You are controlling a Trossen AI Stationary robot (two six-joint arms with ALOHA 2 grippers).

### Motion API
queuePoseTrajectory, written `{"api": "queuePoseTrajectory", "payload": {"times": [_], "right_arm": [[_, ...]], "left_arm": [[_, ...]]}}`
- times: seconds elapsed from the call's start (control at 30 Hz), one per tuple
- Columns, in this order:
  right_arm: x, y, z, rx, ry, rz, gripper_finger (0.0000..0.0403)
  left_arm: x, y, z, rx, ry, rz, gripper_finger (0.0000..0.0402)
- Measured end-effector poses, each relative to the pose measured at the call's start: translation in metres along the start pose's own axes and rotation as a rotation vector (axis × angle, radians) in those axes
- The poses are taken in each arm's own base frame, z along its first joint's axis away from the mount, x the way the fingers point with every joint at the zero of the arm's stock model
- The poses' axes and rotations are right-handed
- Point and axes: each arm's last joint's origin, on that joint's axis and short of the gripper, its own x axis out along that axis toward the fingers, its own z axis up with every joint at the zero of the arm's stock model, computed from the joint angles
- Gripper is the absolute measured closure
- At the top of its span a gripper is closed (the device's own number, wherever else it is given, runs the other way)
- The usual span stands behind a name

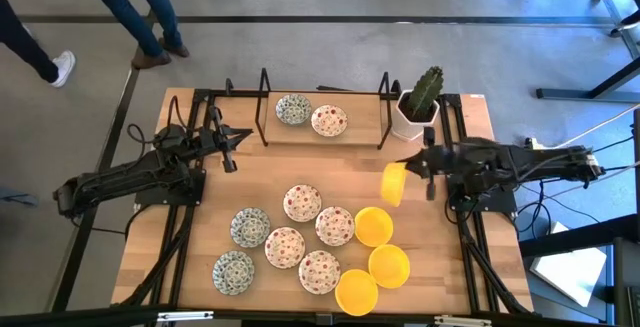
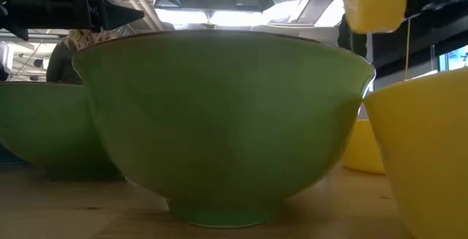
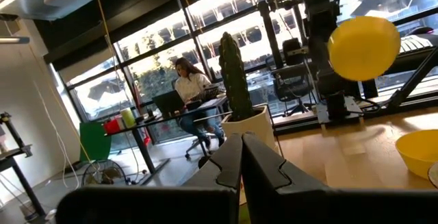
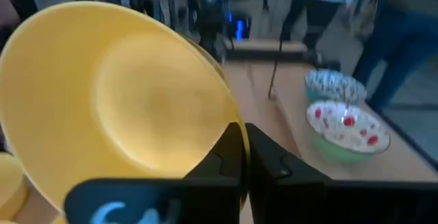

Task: Pick & Place Mini bowls
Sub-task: Put the yellow bowl on the shelf

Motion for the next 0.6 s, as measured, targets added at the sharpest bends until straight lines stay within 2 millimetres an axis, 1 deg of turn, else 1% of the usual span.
{"api": "queuePoseTrajectory", "payload": {"times": [0.17, 0.3, 0.43, 0.6], "right_arm": [[-0.008, 0.000, -0.023, 0.013, -0.092, -0.006, 0.0399], [-0.009, 0.001, -0.040, 0.021, -0.135, -0.007, 0.0399], [-0.010, 0.001, -0.051, 0.026, -0.162, -0.009, 0.0399], [-0.007, 0.002, -0.057, 0.018, -0.231, -0.015, 0.0399]], "left_arm": [[0.000, 0.000, 0.000, 0.000, 0.000, 0.000, 0.0398], [0.000, 0.000, 0.000, 0.000, 0.000, 0.000, 0.0398], [0.000, 0.000, 0.000, 0.000, 0.000, 0.000, 0.0398], [0.000, 0.000, 0.000, 0.000, 0.000, 0.000, 0.0398]]}}
